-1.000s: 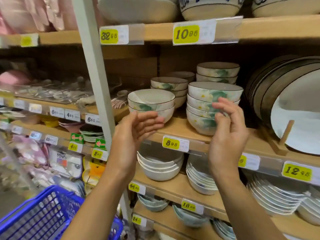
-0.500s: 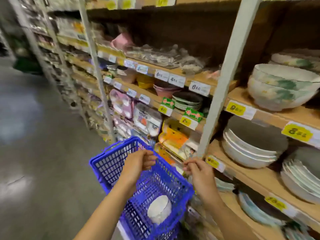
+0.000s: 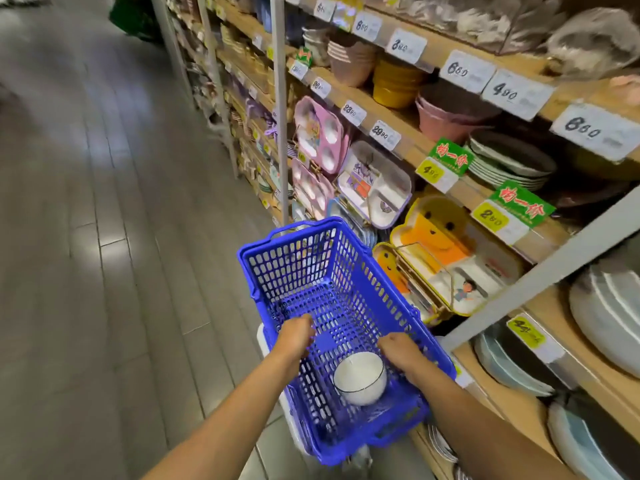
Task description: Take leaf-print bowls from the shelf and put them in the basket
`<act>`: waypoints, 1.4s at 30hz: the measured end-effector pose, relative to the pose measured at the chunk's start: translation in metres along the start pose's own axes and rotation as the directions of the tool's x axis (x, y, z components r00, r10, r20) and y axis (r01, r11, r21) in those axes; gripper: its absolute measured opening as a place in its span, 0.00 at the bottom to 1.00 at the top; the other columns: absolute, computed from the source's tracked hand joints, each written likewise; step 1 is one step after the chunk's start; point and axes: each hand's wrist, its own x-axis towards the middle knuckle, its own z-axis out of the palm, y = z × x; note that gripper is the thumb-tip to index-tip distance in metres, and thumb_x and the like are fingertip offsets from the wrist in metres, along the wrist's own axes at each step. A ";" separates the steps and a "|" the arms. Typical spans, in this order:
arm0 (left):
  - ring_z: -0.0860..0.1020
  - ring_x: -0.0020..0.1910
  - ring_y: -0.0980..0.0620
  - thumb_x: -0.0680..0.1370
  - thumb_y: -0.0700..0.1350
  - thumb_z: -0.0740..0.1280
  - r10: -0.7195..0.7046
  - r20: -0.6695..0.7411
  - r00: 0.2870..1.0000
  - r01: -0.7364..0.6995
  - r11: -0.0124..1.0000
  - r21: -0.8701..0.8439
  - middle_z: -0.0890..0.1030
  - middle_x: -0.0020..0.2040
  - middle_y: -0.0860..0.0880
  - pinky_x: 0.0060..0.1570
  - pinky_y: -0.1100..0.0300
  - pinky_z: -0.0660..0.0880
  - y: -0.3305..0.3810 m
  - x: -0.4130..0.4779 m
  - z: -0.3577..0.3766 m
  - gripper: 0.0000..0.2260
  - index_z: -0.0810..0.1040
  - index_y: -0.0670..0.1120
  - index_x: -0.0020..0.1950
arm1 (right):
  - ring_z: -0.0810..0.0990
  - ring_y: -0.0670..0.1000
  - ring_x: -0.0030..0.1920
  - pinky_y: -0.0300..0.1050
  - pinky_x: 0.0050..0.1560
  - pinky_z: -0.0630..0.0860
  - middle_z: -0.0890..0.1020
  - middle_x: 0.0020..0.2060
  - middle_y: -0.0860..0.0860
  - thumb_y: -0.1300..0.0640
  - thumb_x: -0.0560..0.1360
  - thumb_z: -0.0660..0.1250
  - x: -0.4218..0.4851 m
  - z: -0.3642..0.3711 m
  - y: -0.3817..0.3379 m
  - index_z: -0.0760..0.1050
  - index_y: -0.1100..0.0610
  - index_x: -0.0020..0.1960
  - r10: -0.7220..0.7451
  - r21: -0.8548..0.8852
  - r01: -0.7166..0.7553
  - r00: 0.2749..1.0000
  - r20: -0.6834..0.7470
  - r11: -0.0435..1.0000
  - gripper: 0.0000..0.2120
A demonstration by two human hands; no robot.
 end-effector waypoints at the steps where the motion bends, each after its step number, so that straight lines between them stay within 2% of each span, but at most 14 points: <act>1: 0.65 0.35 0.49 0.80 0.42 0.56 -0.038 -0.014 0.999 0.038 0.999 0.005 0.68 0.37 0.46 0.36 0.56 0.61 -0.003 0.006 0.004 0.09 0.67 0.46 0.40 | 0.67 0.52 0.46 0.43 0.42 0.62 0.70 0.38 0.56 0.61 0.79 0.58 0.012 0.004 0.003 0.63 0.53 0.32 0.009 -0.031 -0.008 1.000 0.013 0.999 0.16; 4: 0.72 0.46 0.46 0.82 0.45 0.56 -0.158 -0.039 0.987 0.156 0.987 -0.048 0.74 0.48 0.46 0.50 0.53 0.67 -0.013 0.030 0.013 0.09 0.73 0.44 0.48 | 0.71 0.53 0.48 0.44 0.45 0.68 0.73 0.36 0.56 0.62 0.79 0.58 0.044 0.013 0.013 0.70 0.57 0.36 0.050 -0.104 -0.041 0.995 0.085 0.994 0.13; 6: 0.75 0.52 0.45 0.83 0.46 0.57 -0.211 -0.114 0.971 0.198 0.973 -0.116 0.76 0.57 0.44 0.56 0.53 0.68 -0.019 0.047 0.019 0.12 0.76 0.41 0.56 | 0.76 0.57 0.57 0.46 0.56 0.71 0.79 0.53 0.63 0.61 0.80 0.56 0.069 0.017 0.022 0.76 0.59 0.46 0.065 -0.177 -0.042 0.990 0.125 0.983 0.11; 8: 0.74 0.48 0.46 0.82 0.46 0.59 -0.227 -0.186 0.956 0.206 0.970 -0.127 0.76 0.54 0.44 0.53 0.55 0.66 -0.027 0.063 0.028 0.12 0.76 0.39 0.56 | 0.75 0.60 0.63 0.47 0.60 0.70 0.76 0.62 0.64 0.60 0.81 0.56 0.089 0.021 0.029 0.76 0.64 0.55 0.096 -0.214 -0.057 0.980 0.177 0.975 0.12; 12: 0.64 0.35 0.51 0.82 0.41 0.58 -0.338 -0.243 0.909 0.320 0.941 -0.113 0.64 0.35 0.50 0.43 0.55 0.63 -0.056 0.088 0.064 0.15 0.64 0.47 0.35 | 0.73 0.61 0.65 0.46 0.59 0.71 0.72 0.66 0.64 0.61 0.79 0.60 0.124 0.042 0.045 0.64 0.65 0.71 0.115 -0.236 -0.052 0.958 0.264 0.970 0.21; 15: 0.68 0.36 0.48 0.81 0.39 0.58 -0.457 -0.274 0.846 0.433 0.889 -0.148 0.68 0.35 0.45 0.39 0.54 0.62 -0.088 0.108 0.087 0.14 0.67 0.43 0.35 | 0.74 0.61 0.64 0.47 0.57 0.72 0.74 0.64 0.62 0.60 0.79 0.61 0.140 0.064 0.057 0.59 0.63 0.75 0.127 -0.258 -0.051 0.949 0.288 0.965 0.26; 17: 0.76 0.53 0.41 0.81 0.42 0.60 -0.506 -0.267 0.820 0.461 0.861 -0.216 0.78 0.51 0.37 0.49 0.52 0.70 -0.113 0.120 0.098 0.12 0.76 0.33 0.54 | 0.73 0.62 0.65 0.47 0.58 0.71 0.72 0.66 0.63 0.61 0.79 0.60 0.145 0.075 0.065 0.56 0.62 0.76 0.155 -0.255 -0.076 0.940 0.303 0.964 0.28; 19: 0.76 0.60 0.40 0.82 0.44 0.60 -0.555 -0.219 0.802 0.501 0.826 -0.259 0.76 0.64 0.35 0.51 0.52 0.74 -0.137 0.133 0.109 0.19 0.72 0.31 0.66 | 0.73 0.62 0.65 0.50 0.62 0.70 0.72 0.67 0.65 0.62 0.79 0.60 0.154 0.083 0.080 0.60 0.63 0.75 0.174 -0.255 -0.106 0.949 0.262 0.961 0.25; 23: 0.75 0.55 0.45 0.82 0.46 0.58 -0.603 -0.078 0.794 0.529 0.749 -0.400 0.78 0.61 0.39 0.45 0.56 0.71 -0.163 0.150 0.124 0.19 0.74 0.36 0.66 | 0.70 0.51 0.52 0.48 0.59 0.70 0.74 0.64 0.64 0.63 0.81 0.56 0.169 0.087 0.097 0.66 0.63 0.71 0.193 -0.148 -0.163 0.957 0.218 0.976 0.19; 27: 0.74 0.46 0.45 0.80 0.50 0.60 -0.614 -0.067 0.786 0.522 0.718 -0.461 0.78 0.57 0.39 0.38 0.58 0.69 -0.166 0.153 0.131 0.19 0.74 0.40 0.66 | 0.72 0.52 0.56 0.44 0.61 0.70 0.73 0.66 0.61 0.62 0.82 0.54 0.177 0.087 0.091 0.69 0.62 0.70 0.182 -0.158 -0.141 0.939 0.292 0.977 0.18; 30: 0.73 0.46 0.45 0.79 0.52 0.59 -0.585 -0.099 0.805 0.483 0.744 -0.461 0.77 0.56 0.41 0.39 0.57 0.69 -0.156 0.148 0.130 0.20 0.71 0.42 0.67 | 0.73 0.59 0.65 0.45 0.60 0.71 0.75 0.65 0.61 0.62 0.81 0.54 0.173 0.085 0.079 0.71 0.62 0.68 0.201 -0.109 -0.177 0.937 0.286 0.978 0.18; 33: 0.74 0.45 0.46 0.80 0.52 0.58 -0.487 -0.158 0.859 0.376 0.809 -0.452 0.77 0.53 0.43 0.40 0.56 0.70 -0.134 0.144 0.124 0.18 0.72 0.42 0.65 | 0.74 0.60 0.63 0.47 0.58 0.72 0.76 0.64 0.61 0.64 0.81 0.53 0.167 0.081 0.060 0.73 0.61 0.67 0.209 0.024 -0.218 0.958 0.199 0.976 0.18; 37: 0.75 0.56 0.42 0.79 0.48 0.58 -0.258 -0.252 0.933 0.135 0.898 -0.419 0.77 0.61 0.41 0.51 0.48 0.72 -0.089 0.134 0.117 0.15 0.74 0.45 0.62 | 0.76 0.61 0.60 0.49 0.53 0.73 0.78 0.62 0.61 0.66 0.80 0.53 0.156 0.063 0.021 0.75 0.58 0.67 0.189 0.233 -0.214 0.974 0.124 0.949 0.20; 42: 0.75 0.56 0.45 0.78 0.43 0.58 0.012 -0.347 0.938 -0.160 0.901 -0.403 0.77 0.61 0.45 0.52 0.49 0.72 -0.019 0.117 0.101 0.15 0.74 0.46 0.64 | 0.76 0.57 0.55 0.53 0.57 0.74 0.78 0.61 0.61 0.65 0.80 0.52 0.135 0.025 -0.046 0.74 0.59 0.66 0.036 0.479 -0.083 0.994 0.107 0.874 0.18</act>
